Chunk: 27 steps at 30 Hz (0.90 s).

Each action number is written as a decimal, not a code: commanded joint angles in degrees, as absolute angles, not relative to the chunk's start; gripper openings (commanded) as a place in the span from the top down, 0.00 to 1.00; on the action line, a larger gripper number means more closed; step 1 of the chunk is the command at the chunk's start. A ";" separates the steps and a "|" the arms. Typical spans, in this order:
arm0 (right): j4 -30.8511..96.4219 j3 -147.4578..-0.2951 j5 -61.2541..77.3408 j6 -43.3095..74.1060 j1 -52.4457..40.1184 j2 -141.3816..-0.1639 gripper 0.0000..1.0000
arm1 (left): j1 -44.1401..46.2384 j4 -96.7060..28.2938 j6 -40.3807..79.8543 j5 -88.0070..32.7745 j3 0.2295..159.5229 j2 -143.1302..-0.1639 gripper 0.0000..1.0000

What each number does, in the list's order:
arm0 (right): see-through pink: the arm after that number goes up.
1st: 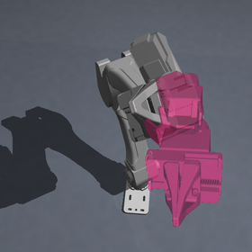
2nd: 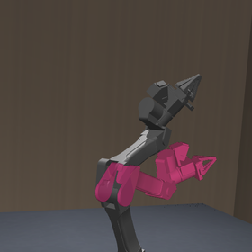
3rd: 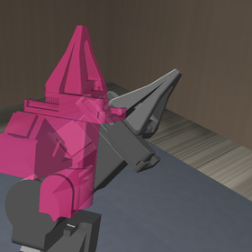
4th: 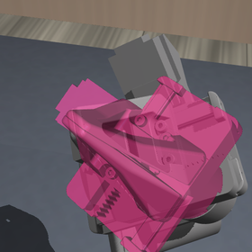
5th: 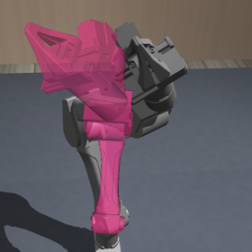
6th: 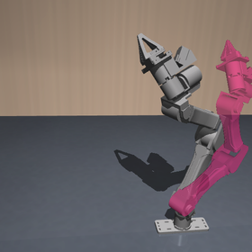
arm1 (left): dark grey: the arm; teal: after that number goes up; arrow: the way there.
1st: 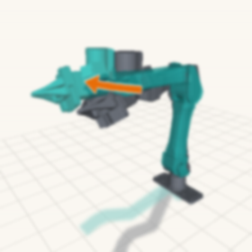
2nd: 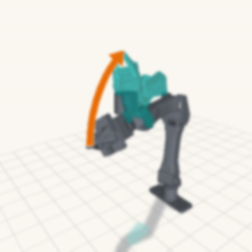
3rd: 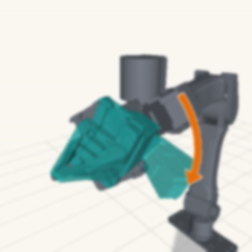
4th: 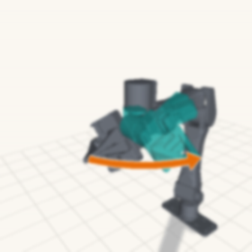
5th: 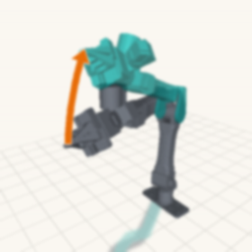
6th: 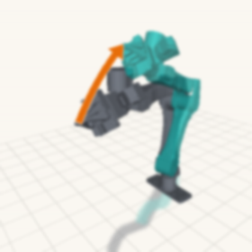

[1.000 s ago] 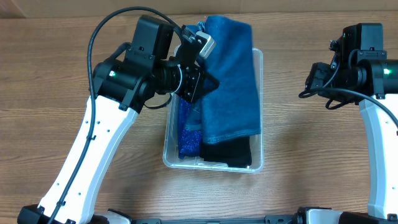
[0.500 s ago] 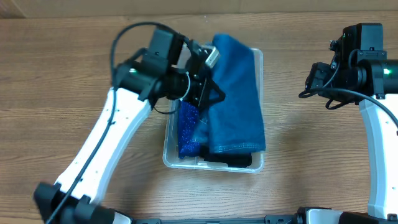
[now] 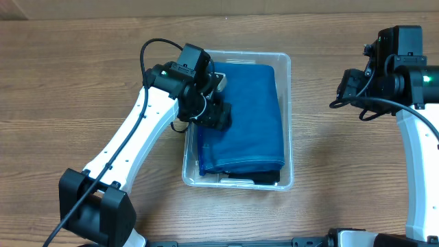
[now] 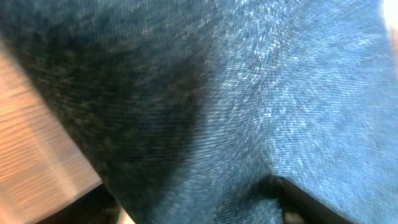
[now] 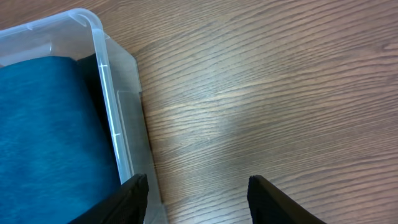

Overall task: Pack container
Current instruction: 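Push and smooth the denim cloth flat inside the bin with the left gripper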

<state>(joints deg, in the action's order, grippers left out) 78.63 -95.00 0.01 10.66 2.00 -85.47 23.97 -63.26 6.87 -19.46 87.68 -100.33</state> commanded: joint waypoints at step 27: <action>78.24 -94.87 -3.22 12.47 4.32 -85.32 0.44 | 44.99 -65.80 7.94 -12.51 86.65 -114.04 0.94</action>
